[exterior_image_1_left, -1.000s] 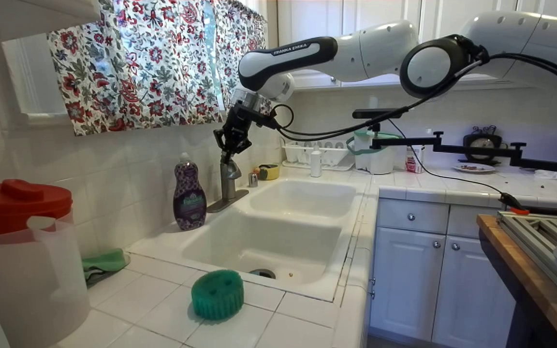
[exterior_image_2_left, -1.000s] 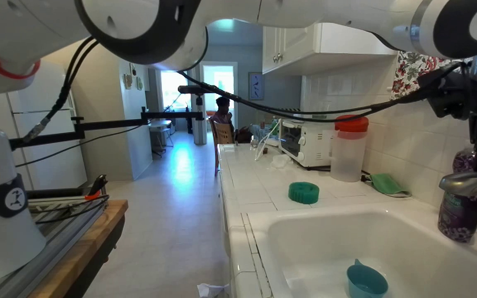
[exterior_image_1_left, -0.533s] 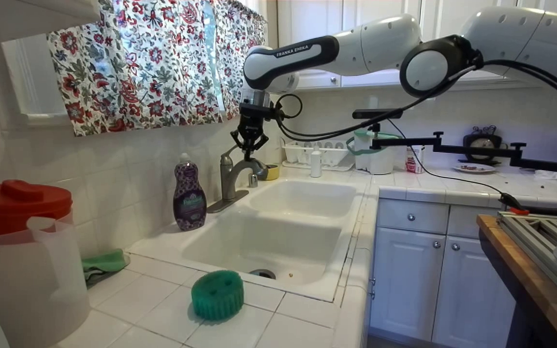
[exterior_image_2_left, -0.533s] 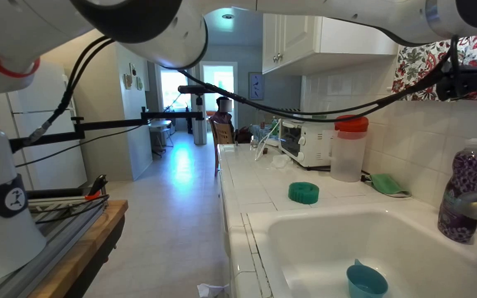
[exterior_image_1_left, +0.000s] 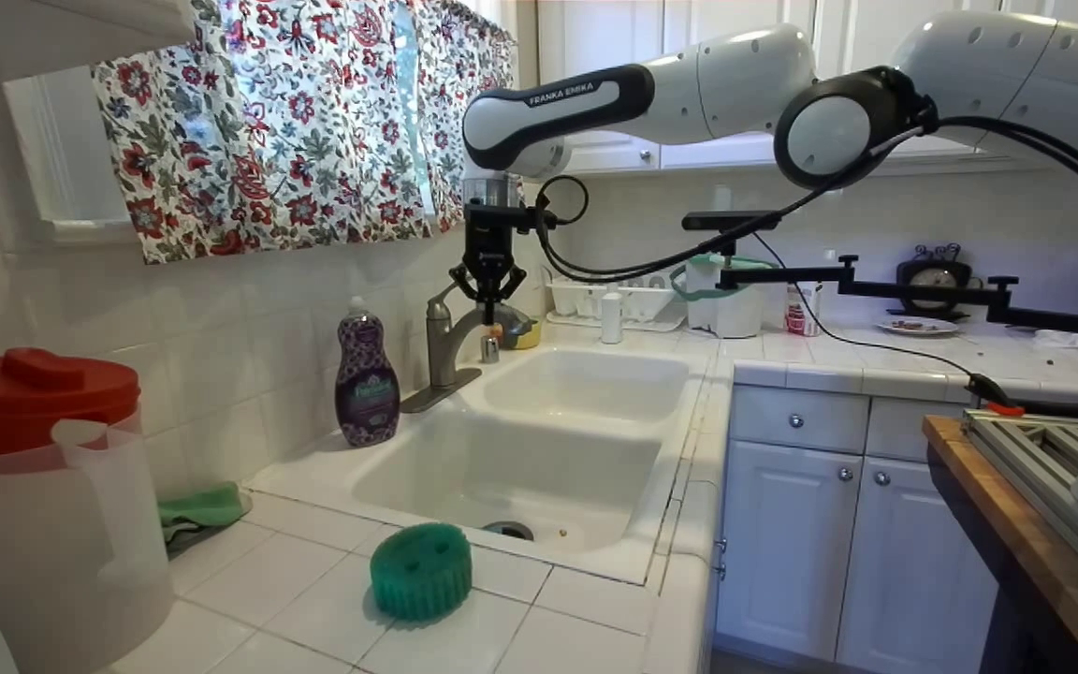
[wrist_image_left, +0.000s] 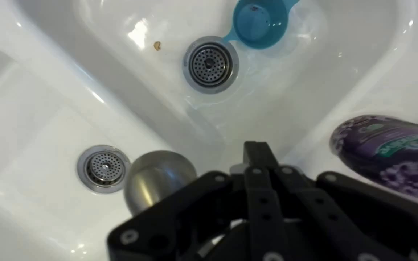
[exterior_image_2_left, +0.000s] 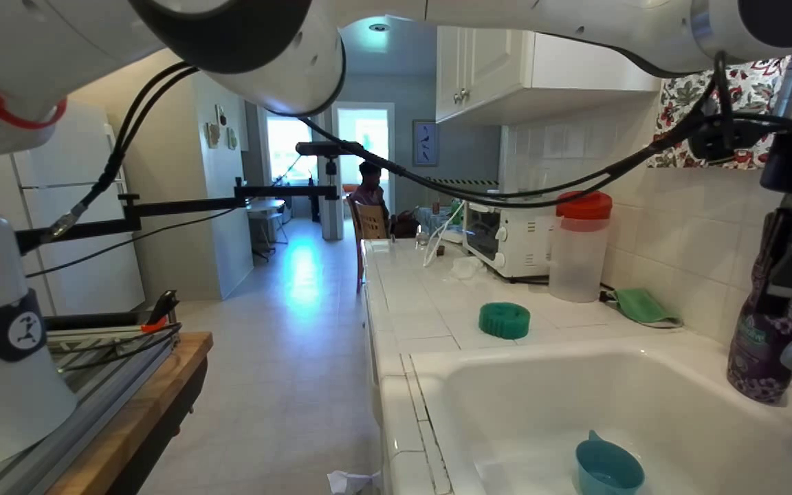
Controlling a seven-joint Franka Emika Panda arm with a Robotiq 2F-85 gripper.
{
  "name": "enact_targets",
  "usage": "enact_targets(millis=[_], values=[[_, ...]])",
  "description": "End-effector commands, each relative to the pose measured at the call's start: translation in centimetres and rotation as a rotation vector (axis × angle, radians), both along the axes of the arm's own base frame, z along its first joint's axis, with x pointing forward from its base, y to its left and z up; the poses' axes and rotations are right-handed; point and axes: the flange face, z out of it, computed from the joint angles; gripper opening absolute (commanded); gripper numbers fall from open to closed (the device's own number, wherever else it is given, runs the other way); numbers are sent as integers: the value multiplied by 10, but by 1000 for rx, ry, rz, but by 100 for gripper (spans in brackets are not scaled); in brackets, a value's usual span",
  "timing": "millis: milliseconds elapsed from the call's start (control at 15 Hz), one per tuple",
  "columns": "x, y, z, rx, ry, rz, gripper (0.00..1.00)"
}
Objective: Push the faucet to the center of the sink then push the faucet handle upwards.
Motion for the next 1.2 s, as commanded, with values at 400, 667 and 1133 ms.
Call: enact_targets(millis=[400, 667, 1133], values=[[20, 15, 83, -236, -238, -26, 0], [29, 5, 89, -339, -355, -107, 0], [28, -25, 72, -366, -394, -350, 0]])
